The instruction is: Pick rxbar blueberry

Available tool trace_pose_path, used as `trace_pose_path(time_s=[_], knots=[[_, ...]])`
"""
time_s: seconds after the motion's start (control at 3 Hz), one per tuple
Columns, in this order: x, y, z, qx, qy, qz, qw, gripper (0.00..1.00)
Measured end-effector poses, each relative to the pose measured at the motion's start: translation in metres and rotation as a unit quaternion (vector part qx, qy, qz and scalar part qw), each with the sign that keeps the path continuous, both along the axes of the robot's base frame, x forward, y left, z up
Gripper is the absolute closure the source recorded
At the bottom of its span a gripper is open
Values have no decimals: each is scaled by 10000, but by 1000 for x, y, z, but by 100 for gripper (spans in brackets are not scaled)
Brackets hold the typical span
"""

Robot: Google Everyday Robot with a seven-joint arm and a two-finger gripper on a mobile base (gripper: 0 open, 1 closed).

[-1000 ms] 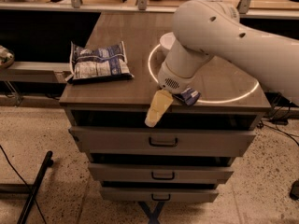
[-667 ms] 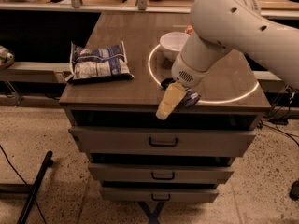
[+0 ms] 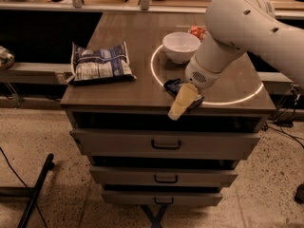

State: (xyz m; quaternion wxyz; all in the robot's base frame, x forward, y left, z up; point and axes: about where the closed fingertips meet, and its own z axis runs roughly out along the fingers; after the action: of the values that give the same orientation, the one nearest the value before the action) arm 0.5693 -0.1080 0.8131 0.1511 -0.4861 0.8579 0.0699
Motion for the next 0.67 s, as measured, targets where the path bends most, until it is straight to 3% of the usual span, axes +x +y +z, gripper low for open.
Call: trace_pose_path(time_s=[0.67], knots=[[0, -8, -1, 28, 57, -129, 9999, 47]])
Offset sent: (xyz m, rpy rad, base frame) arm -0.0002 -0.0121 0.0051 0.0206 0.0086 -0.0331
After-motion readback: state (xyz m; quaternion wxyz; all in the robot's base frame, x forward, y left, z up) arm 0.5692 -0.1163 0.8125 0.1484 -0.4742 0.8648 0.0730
